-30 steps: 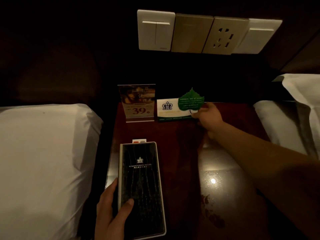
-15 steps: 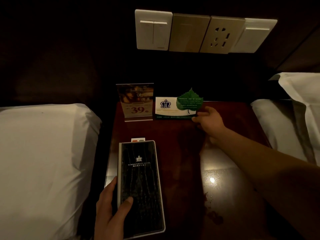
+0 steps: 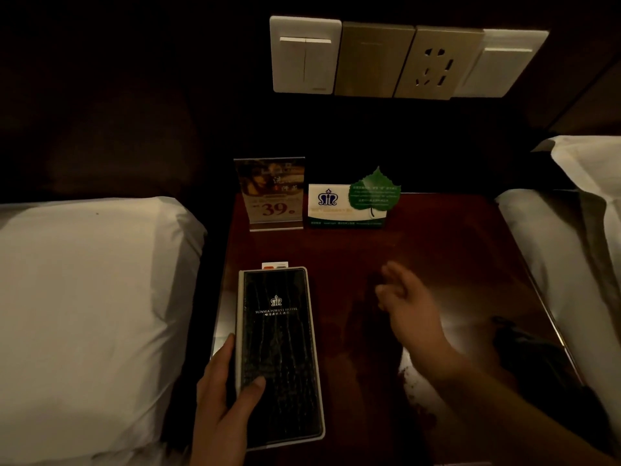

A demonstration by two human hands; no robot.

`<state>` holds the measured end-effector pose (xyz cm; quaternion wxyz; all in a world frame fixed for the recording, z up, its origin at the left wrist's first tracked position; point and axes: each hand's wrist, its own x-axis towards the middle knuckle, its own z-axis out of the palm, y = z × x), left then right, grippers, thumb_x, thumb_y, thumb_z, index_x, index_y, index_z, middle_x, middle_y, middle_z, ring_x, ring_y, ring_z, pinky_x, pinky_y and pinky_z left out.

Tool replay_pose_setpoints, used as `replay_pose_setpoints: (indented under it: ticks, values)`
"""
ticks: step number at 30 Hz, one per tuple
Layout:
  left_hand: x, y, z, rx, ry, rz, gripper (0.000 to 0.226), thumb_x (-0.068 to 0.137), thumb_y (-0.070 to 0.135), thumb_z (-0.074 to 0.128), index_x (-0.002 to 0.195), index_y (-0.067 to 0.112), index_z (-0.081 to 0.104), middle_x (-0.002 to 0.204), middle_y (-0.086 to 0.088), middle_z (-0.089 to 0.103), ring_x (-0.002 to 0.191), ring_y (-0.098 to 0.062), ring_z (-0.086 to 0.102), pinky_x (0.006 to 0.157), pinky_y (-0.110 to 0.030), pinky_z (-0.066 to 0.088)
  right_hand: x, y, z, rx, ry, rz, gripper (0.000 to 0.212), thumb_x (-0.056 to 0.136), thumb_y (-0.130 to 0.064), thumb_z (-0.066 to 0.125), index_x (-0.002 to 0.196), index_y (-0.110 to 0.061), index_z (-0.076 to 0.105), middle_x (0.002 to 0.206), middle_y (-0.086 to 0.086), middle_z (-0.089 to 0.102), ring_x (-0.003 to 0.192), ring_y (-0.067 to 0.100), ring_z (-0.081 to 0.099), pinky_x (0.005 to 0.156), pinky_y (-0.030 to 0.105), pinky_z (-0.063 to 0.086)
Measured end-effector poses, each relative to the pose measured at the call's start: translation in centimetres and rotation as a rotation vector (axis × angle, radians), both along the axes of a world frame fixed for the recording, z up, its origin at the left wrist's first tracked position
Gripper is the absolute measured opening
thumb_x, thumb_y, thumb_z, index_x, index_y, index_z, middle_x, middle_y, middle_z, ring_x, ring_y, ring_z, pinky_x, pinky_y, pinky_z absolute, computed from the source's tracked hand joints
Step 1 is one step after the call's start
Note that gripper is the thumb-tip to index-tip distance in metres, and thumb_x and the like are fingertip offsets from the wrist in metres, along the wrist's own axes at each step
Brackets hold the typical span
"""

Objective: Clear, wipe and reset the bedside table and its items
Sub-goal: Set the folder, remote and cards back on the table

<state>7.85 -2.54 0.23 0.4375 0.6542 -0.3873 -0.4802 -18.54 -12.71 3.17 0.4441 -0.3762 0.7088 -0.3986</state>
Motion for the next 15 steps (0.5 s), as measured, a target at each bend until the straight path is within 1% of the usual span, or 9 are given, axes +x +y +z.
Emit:
replay_pose_setpoints:
  ticks: [2, 4, 5, 6, 7, 8, 12, 14, 15]
  values:
    - [0.1, 0.1, 0.0, -0.005, -0.018, -0.004, 0.074, 0.071, 0.028, 0.072, 0.134, 0.059, 0.047, 0.133, 0.037, 0.046, 0.135, 0.001, 0.040, 0.107, -0.030, 0.033, -0.7, -3.5, 0.4, 0.000, -0.061, -0.050, 0.061, 0.095, -0.013, 0.059, 0.149, -0.022, 0.032, 0.149, -0.004, 0.042, 0.125, 0.016, 0.051, 0.099, 0.039, 0.049]
    - [0.2, -0.1, -0.1, -0.022, -0.032, -0.003, 0.074, 0.067, 0.030, 0.068, 0.131, 0.062, 0.048, 0.131, 0.041, 0.047, 0.137, -0.004, 0.040, 0.111, -0.034, 0.033, -1.4, -7.0, 1.1, 0.011, -0.073, -0.055, 0.068, 0.096, -0.012, 0.057, 0.153, -0.018, 0.020, 0.156, 0.002, 0.032, 0.132, 0.023, 0.045, 0.107, 0.048, 0.042]
    - [0.2, -0.1, -0.2, -0.028, -0.029, -0.003, 0.073, 0.067, 0.030, 0.068, 0.130, 0.062, 0.048, 0.129, 0.042, 0.049, 0.137, -0.006, 0.040, 0.112, -0.036, 0.034, -1.6, -8.3, 1.3, 0.022, -0.071, -0.054, 0.068, 0.096, -0.011, 0.056, 0.153, -0.017, 0.019, 0.155, 0.002, 0.033, 0.124, 0.023, 0.050, 0.105, 0.049, 0.044]
    - [0.2, -0.2, -0.3, -0.031, -0.025, -0.005, 0.073, 0.067, 0.030, 0.068, 0.130, 0.062, 0.049, 0.127, 0.043, 0.049, 0.137, -0.007, 0.041, 0.113, -0.038, 0.034, -1.7, -9.1, 1.5, 0.034, -0.073, -0.056, 0.067, 0.096, -0.009, 0.055, 0.153, -0.016, 0.020, 0.151, 0.004, 0.036, 0.107, 0.018, 0.056, 0.102, 0.048, 0.047]
    - [0.2, -0.2, -0.3, -0.032, -0.025, -0.009, 0.073, 0.067, 0.030, 0.068, 0.130, 0.062, 0.049, 0.126, 0.044, 0.050, 0.137, -0.007, 0.041, 0.114, -0.041, 0.034, -1.8, -9.7, 1.6, 0.047, -0.083, -0.062, 0.064, 0.096, -0.006, 0.053, 0.152, -0.014, 0.023, 0.147, 0.005, 0.040, 0.093, 0.013, 0.055, 0.098, 0.047, 0.050]
    - [0.1, -0.2, -0.3, -0.032, -0.030, -0.014, 0.073, 0.067, 0.030, 0.068, 0.131, 0.062, 0.049, 0.126, 0.043, 0.050, 0.137, -0.008, 0.041, 0.115, -0.042, 0.034, -1.9, -10.0, 1.5, 0.057, -0.096, -0.070, 0.062, 0.095, -0.003, 0.052, 0.151, -0.013, 0.025, 0.146, 0.007, 0.041, 0.088, 0.012, 0.053, 0.097, 0.046, 0.051]
    - [-0.1, -0.2, -0.3, -0.050, -0.049, -0.013, 0.074, 0.067, 0.027, 0.068, 0.129, 0.062, 0.050, 0.126, 0.040, 0.052, 0.136, -0.007, 0.042, 0.112, -0.038, 0.033, -2.4, -10.4, 0.9, 0.061, -0.111, -0.038, 0.061, 0.094, 0.003, 0.047, 0.149, -0.017, 0.030, 0.145, 0.000, 0.041, 0.109, 0.015, 0.046, 0.096, 0.043, 0.051]
    - [0.0, -0.4, -0.3, -0.042, -0.048, -0.013, 0.074, 0.067, 0.027, 0.068, 0.128, 0.064, 0.049, 0.126, 0.043, 0.051, 0.135, -0.005, 0.042, 0.111, -0.037, 0.033, -2.4, -10.6, 1.0, 0.049, -0.093, 0.015, 0.051, 0.093, 0.004, 0.044, 0.133, -0.027, 0.047, 0.128, -0.009, 0.048, 0.107, 0.013, 0.048, 0.089, 0.039, 0.052]
    - [0.0, -0.4, -0.3, -0.041, -0.053, -0.019, 0.074, 0.067, 0.029, 0.067, 0.128, 0.066, 0.048, 0.125, 0.045, 0.049, 0.135, -0.003, 0.041, 0.109, -0.035, 0.033, -2.2, -10.7, 1.0, 0.050, -0.084, 0.036, 0.049, 0.092, 0.004, 0.043, 0.122, -0.034, 0.050, 0.120, -0.015, 0.050, 0.105, 0.012, 0.049, 0.085, 0.037, 0.051]
